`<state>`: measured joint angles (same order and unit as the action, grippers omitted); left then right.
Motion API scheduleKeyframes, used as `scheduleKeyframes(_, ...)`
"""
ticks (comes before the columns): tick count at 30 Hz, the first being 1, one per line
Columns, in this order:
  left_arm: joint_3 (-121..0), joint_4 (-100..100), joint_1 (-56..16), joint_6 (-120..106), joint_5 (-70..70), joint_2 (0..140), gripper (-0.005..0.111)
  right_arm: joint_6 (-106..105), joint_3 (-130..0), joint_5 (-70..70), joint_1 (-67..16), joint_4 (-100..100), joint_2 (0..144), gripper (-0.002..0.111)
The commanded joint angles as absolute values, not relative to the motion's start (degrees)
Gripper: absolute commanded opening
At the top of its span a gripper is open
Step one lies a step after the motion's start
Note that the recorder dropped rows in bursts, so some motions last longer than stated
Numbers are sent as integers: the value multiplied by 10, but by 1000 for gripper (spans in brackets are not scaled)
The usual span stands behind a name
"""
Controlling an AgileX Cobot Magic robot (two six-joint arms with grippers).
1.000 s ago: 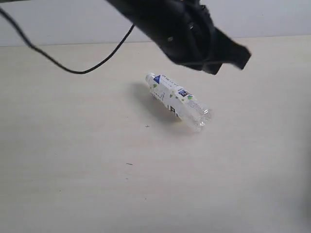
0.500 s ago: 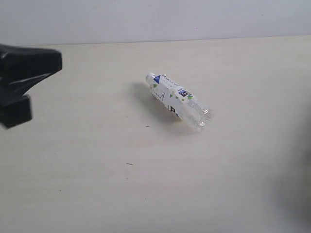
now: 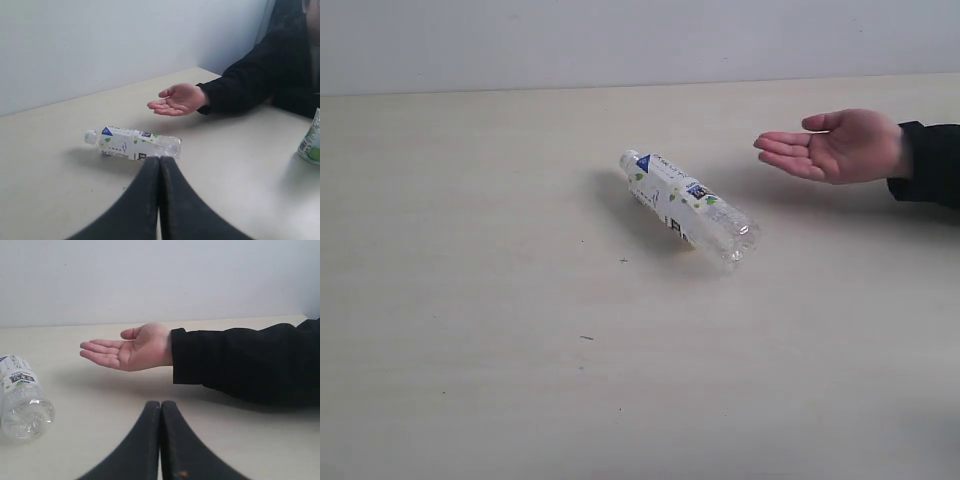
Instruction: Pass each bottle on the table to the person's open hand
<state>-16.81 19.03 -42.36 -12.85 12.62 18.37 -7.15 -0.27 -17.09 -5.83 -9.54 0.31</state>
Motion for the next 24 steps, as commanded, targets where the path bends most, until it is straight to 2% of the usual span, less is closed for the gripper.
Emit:
scheduleKeyframes(1, -166, 186, -423, -131, 132, 167, 0, -73, 0, -163, -54, -97, 0, 0)
scheduleKeyframes(8, -166, 186, -423, -131, 132, 167, 0, -73, 0, -13, -54, -119, 0, 0)
scheduleKeyframes(13, -166, 186, -423, -131, 132, 167, 0, -73, 0, 40, -54, -156, 0, 0)
scheduleKeyframes(18, -166, 186, -423, -132, 132, 168, 0, -70, 0, 114, -54, -273, 0, 0)
scheduleKeyframes(24, -166, 186, -423, -132, 132, 168, 0, 95, 0, 252, -54, -315, 0, 0)
